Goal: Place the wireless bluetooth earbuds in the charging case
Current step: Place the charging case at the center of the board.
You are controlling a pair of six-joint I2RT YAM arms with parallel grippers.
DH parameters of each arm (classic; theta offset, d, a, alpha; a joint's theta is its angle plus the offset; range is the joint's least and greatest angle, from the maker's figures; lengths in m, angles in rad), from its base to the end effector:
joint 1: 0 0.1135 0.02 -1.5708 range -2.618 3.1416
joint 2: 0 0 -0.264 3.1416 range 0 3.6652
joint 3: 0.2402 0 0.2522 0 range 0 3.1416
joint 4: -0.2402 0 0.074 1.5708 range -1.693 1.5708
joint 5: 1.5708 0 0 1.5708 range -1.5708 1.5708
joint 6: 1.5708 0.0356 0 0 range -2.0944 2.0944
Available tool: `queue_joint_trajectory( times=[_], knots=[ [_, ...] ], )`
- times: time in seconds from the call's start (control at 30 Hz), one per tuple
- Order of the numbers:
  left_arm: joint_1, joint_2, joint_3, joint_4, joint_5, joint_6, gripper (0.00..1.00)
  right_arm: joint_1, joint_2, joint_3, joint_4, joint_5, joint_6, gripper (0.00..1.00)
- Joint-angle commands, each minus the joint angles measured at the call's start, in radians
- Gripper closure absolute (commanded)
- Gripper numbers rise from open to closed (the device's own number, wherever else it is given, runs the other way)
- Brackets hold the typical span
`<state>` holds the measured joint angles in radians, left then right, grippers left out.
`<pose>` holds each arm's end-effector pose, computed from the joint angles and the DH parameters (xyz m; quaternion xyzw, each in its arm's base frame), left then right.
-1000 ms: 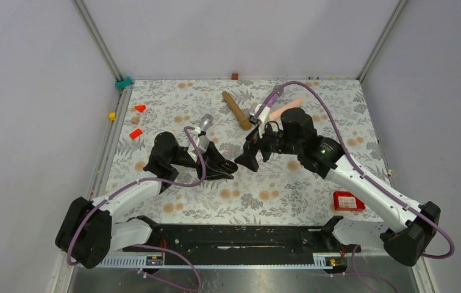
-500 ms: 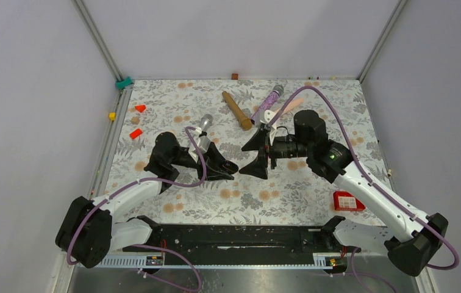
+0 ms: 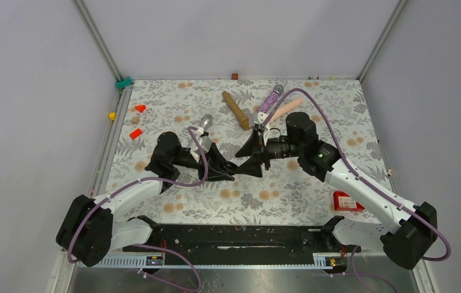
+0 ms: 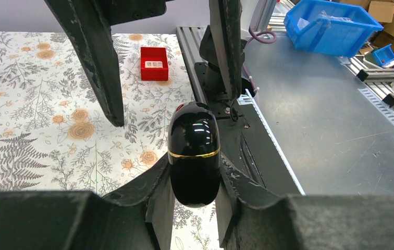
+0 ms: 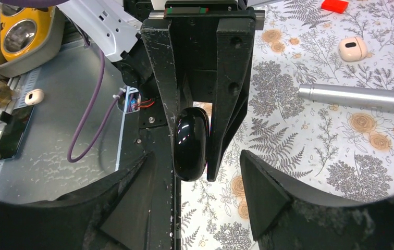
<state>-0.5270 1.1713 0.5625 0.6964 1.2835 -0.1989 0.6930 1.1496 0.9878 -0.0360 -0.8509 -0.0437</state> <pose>0.1871 -0.1484 0.2732 0.5238 0.4617 -0.5877 0.4087 0.1822 0.1861 0.3550 -0.4977 0.5631 0.4867 0.4453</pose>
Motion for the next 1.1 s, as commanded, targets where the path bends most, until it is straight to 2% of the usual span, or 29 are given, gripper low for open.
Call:
queue_joint_trajectory(
  times=[0.0,0.33,0.53,0.6,0.7,0.77,0.87,0.93,0.97,1.0,1.07],
  knots=[
    [-0.008,0.008,0.032,0.022,0.002,0.023,1.0,0.011,0.018,-0.006,0.09,-0.049,0.03,0.34],
    [-0.007,0.007,0.033,0.017,0.0,0.021,1.0,0.071,0.055,0.017,-0.012,-0.004,-0.08,0.46],
    [-0.008,0.006,0.033,0.009,-0.002,0.031,0.99,0.074,0.039,0.017,-0.001,0.034,-0.094,0.69],
    [-0.008,0.009,0.033,0.008,-0.004,0.033,0.9,0.074,0.028,0.018,-0.002,0.039,-0.101,0.78],
    [-0.008,0.011,0.035,0.0,-0.017,0.032,0.7,0.073,0.013,0.022,-0.012,0.041,-0.109,0.91],
    [-0.007,0.011,0.039,-0.015,-0.028,0.034,0.58,0.074,0.006,0.027,-0.023,0.047,-0.114,0.95],
    [-0.008,0.01,0.042,-0.026,-0.037,0.035,0.45,0.072,-0.001,0.034,-0.034,0.054,-0.12,0.99],
    [-0.006,0.01,0.042,-0.028,-0.045,0.032,0.23,0.071,-0.006,0.035,-0.037,0.053,-0.119,0.99],
    [-0.007,0.009,0.042,-0.03,-0.053,0.031,0.05,0.07,-0.006,0.036,-0.039,0.054,-0.12,0.99],
    [-0.006,0.01,0.043,-0.034,-0.063,0.031,0.02,0.07,-0.007,0.039,-0.044,0.056,-0.121,0.99],
    [-0.003,0.007,0.046,-0.048,-0.08,0.036,0.01,0.064,-0.01,0.048,-0.059,0.061,-0.123,1.0]
  ],
)
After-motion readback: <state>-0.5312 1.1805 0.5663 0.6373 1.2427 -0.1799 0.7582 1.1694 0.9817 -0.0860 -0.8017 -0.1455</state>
